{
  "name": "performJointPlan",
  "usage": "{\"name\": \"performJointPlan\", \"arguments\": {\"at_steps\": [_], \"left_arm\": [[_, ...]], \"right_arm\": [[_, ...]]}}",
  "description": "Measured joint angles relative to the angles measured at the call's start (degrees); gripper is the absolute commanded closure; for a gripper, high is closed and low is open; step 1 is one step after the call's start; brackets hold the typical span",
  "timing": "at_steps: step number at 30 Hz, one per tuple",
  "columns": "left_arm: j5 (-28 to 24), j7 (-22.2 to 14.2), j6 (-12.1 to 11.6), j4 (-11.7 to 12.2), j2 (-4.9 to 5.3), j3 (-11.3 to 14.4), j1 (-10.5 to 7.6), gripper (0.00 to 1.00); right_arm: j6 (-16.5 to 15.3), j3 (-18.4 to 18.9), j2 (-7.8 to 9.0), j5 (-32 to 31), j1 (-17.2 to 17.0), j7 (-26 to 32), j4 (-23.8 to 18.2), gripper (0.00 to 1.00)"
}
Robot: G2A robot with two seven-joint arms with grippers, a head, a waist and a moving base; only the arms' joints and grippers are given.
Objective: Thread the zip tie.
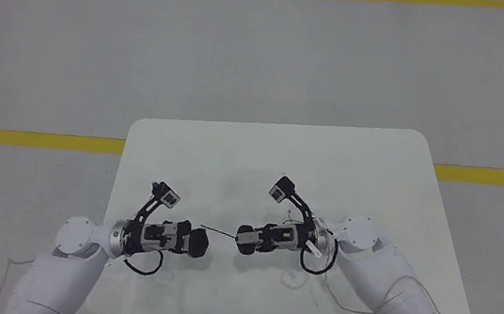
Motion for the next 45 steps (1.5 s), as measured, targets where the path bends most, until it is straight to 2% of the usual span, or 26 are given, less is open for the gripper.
{"name": "performJointPlan", "arguments": {"at_steps": [5, 9, 14, 18, 22, 24, 32, 35, 38, 39, 40, 42, 45], "left_arm": [[-1.72, 0.18, 1.1, 0.11, -0.09, 1.06, -0.31, 0.0], [-5.68, -0.03, 0.99, -0.5, 0.59, 3.04, -0.99, 0.0], [-7.86, 0.0, 0.03, -1.17, 2.68, 6.37, -2.18, 0.0], [-8.42, 0.0, -0.01, -1.45, 4.8, 10.25, -3.75, 0.0], [-10.93, 0.0, 0.0, -0.61, 6.86, 13.28, -5.4, 0.0], [-11.14, 0.0, 0.0, -0.36, 7.45, 13.98, -5.91, 0.0], [-10.95, 0.11, 0.05, -0.42, 7.48, 14.05, -5.96, 0.0], [-10.47, 1.57, 0.78, -1.13, 7.38, 14.37, -5.98, 0.0], [-10.49, 0.95, 1.03, -1.22, 7.44, 14.12, -5.83, 0.14], [-10.39, 0.71, 1.06, -1.19, 7.47, 14.02, -5.77, 0.36], [-10.21, 0.4, 1.08, -1.14, 7.51, 13.91, -5.67, 0.49], [-10.03, 0.09, 1.08, -1.09, 7.57, 13.74, -5.51, 0.54], [-9.57, -0.02, 1.36, -1.45, 7.69, 13.63, -5.22, 0.55]], "right_arm": [[0.05, -0.25, -0.11, 2.21, -0.69, 0.55, -0.57, 1.0], [0.0, 0.61, -0.4, 9.05, -0.82, 7.31, 0.42, 1.0], [0.0, -0.86, -0.61, 11.58, -0.11, 8.09, 0.66, 1.0], [0.0, -3.99, -0.46, 12.39, 1.39, 8.08, 1.0, 1.0], [0.0, -7.48, -0.29, 13.85, 3.27, 8.09, 1.85, 1.0], [0.0, -7.84, -0.26, 13.98, 3.51, 8.09, 1.96, 1.0], [0.43, -7.93, -0.28, 13.32, 3.23, 7.35, 1.43, 1.0], [1.51, -8.12, -0.21, 11.48, 3.03, 6.99, 0.73, 1.0], [2.21, -7.99, -0.09, 9.97, 3.03, 7.05, 0.62, 1.0], [2.38, -7.95, -0.06, 9.49, 3.02, 6.9, 0.6, 1.0], [2.59, -7.89, -0.02, 8.77, 3.03, 6.62, 0.59, 1.0], [2.86, -7.81, 0.04, 7.69, 3.04, 6.09, 0.5, 1.0], [3.24, -7.7, 0.11, 6.36, 2.94, 5.3, 0.25, 1.0]]}}
